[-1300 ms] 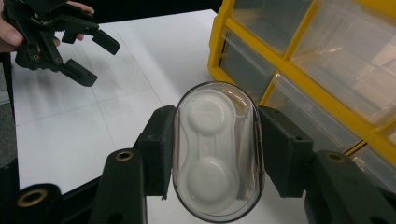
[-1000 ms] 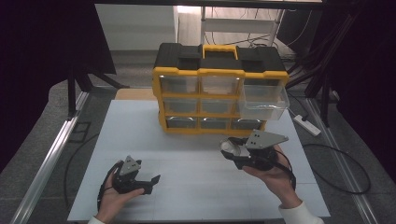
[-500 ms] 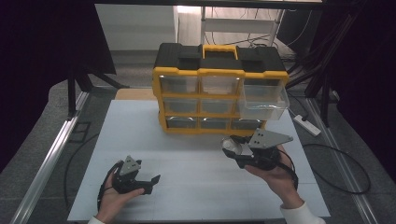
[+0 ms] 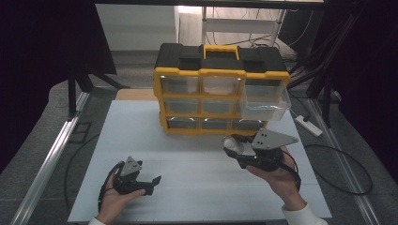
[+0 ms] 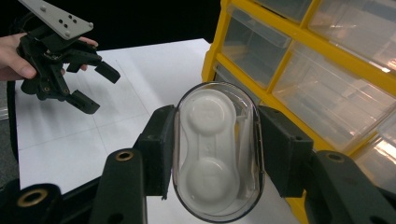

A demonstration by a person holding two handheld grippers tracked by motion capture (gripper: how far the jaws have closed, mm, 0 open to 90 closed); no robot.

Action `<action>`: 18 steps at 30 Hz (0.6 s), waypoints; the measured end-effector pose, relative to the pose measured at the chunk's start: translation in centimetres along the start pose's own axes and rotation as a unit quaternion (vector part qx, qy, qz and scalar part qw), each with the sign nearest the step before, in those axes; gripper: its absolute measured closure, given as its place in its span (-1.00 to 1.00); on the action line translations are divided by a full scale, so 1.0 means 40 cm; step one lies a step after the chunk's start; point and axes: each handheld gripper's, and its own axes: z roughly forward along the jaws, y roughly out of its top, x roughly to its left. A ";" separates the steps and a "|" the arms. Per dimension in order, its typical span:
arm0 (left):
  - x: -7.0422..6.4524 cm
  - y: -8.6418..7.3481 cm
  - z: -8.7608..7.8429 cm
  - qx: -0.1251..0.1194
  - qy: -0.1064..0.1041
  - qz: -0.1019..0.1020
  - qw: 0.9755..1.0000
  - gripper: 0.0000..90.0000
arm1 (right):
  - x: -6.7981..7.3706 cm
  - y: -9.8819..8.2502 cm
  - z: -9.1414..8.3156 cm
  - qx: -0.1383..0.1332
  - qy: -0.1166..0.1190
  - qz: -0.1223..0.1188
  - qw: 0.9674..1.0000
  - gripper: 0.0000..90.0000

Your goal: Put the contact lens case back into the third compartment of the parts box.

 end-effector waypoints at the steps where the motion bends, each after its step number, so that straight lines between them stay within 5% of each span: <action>1: 0.000 0.000 0.000 0.000 0.000 0.000 1.000 -0.81 | 0.000 0.000 0.000 0.000 0.000 0.000 1.000 0.10; 18: -0.001 0.000 0.001 0.001 -0.001 0.001 1.000 -0.81 | 0.004 0.016 -0.003 -0.010 0.000 -0.004 1.000 0.10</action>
